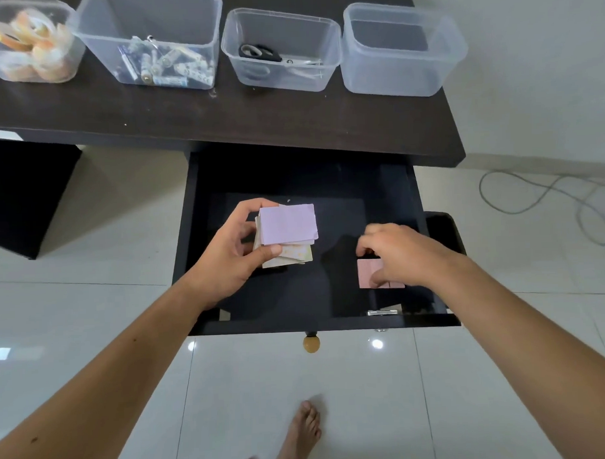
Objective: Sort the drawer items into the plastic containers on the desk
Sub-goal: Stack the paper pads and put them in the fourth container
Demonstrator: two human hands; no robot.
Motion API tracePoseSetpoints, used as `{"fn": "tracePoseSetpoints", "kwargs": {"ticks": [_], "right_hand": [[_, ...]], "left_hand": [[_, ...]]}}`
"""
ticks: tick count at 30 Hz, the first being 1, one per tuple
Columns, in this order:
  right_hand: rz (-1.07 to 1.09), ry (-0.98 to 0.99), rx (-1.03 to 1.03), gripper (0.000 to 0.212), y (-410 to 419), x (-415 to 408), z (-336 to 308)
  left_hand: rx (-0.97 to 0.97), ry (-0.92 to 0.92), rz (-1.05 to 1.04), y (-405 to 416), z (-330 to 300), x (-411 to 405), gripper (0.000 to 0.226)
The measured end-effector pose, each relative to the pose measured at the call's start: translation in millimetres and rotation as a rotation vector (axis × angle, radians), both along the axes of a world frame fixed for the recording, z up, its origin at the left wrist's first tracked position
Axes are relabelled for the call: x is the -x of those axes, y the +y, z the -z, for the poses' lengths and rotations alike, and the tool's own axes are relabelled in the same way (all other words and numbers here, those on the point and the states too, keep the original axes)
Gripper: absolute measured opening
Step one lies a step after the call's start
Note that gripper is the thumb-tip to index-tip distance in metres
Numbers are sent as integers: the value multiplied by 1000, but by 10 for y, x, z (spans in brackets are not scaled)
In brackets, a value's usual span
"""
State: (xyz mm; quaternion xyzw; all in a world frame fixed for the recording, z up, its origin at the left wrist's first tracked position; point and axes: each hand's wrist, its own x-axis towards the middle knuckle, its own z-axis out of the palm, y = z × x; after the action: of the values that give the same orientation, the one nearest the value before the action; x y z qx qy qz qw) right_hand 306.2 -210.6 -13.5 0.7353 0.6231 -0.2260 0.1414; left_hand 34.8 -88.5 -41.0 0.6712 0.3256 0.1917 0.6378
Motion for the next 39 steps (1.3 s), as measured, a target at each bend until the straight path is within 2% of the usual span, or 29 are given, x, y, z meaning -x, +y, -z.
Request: {"fn": "tracePoseSetpoints", "kwargs": {"ticks": [5, 10, 12, 15, 17, 19, 22, 28, 35, 39], "right_hand": [[6, -31, -3, 44, -1, 40, 6], [61, 71, -56, 33, -40, 35, 3], [160, 260, -163, 29, -37, -5, -21], [348, 661, -356, 34, 13, -6, -190], [369, 877, -452, 36, 86, 79, -323], [326, 974, -482, 40, 199, 200, -416], [264, 933, -457, 41, 394, 389, -436], [314, 739, -565, 24, 497, 610, -291], [384, 741, -630, 37, 476, 770, -205], [484, 734, -655, 52, 451, 728, -213]], "left_hand": [[0, -16, 6, 29, 10, 35, 63], [27, 6, 35, 20, 28, 32, 63], [27, 12, 48, 12, 26, 30, 63], [20, 2, 47, 14, 22, 21, 63], [34, -10, 40, 20, 18, 21, 63], [43, -15, 41, 17, 8, 24, 62], [46, -23, 59, 7, 6, 30, 60], [75, -50, 41, 7, 0, 33, 62], [67, -85, 50, -1, -20, 32, 75], [44, -94, 18, -3, -74, 11, 63]]}}
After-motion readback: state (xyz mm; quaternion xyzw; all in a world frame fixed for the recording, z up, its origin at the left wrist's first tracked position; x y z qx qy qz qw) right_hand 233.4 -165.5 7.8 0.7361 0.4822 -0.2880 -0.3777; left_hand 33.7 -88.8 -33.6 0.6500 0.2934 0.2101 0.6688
